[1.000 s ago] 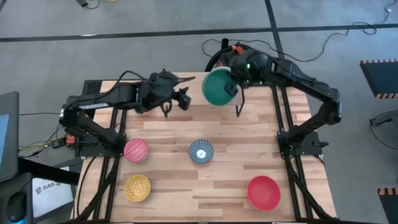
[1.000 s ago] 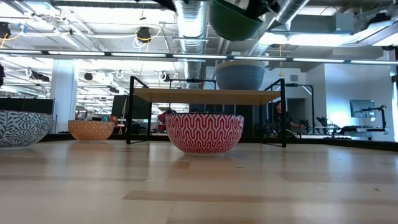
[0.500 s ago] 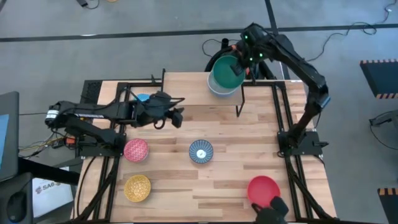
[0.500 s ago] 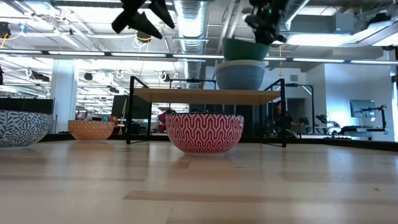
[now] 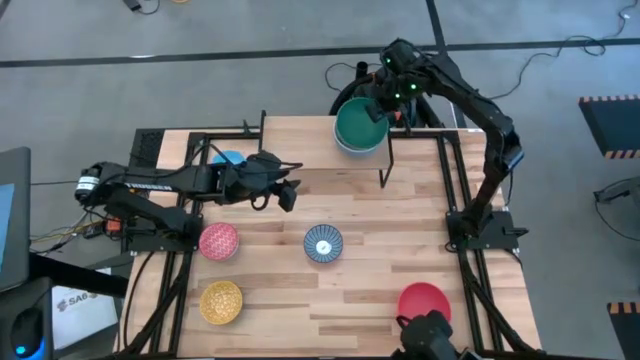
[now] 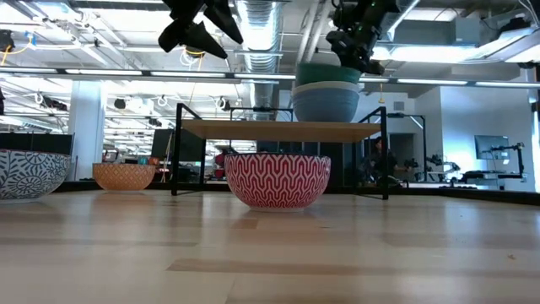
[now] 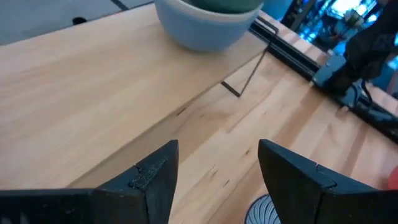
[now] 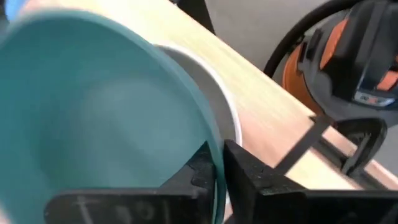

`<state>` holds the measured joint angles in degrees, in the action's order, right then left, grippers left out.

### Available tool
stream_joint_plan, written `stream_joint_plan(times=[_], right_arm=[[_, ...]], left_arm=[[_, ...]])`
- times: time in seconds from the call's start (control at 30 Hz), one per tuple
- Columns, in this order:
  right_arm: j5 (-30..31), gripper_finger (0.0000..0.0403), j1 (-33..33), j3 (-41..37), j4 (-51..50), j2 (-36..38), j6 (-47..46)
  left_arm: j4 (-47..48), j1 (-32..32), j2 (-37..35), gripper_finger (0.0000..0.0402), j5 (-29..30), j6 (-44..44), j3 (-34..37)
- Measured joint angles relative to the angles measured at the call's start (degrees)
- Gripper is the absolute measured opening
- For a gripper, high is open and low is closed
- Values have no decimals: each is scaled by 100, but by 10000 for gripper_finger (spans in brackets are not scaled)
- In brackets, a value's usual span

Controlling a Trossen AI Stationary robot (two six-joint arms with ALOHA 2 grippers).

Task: Place and stack bowls onto a shelf
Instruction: Stack the green bowl on top of the white bowl on the shelf

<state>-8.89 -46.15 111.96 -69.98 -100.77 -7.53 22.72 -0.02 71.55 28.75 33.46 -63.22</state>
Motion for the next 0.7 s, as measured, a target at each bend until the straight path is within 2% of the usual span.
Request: stream_joint_plan(times=[0.13, 0.37, 0.5, 0.7], right_arm=[[-15, 109, 11, 11, 168, 16, -21], [208, 187, -35, 7, 335, 89, -145], [275, 194, -50, 7, 452, 242, -170], [306, 172, 36, 8, 1211, 529, -579]], left_arm=[[3, 35, -2, 206, -61, -259, 0], [26, 277, -3, 206, -541, -539, 0], [306, 410, -78, 206, -730, -591, 0], [804, 701, -322, 206, -735, -803, 0]])
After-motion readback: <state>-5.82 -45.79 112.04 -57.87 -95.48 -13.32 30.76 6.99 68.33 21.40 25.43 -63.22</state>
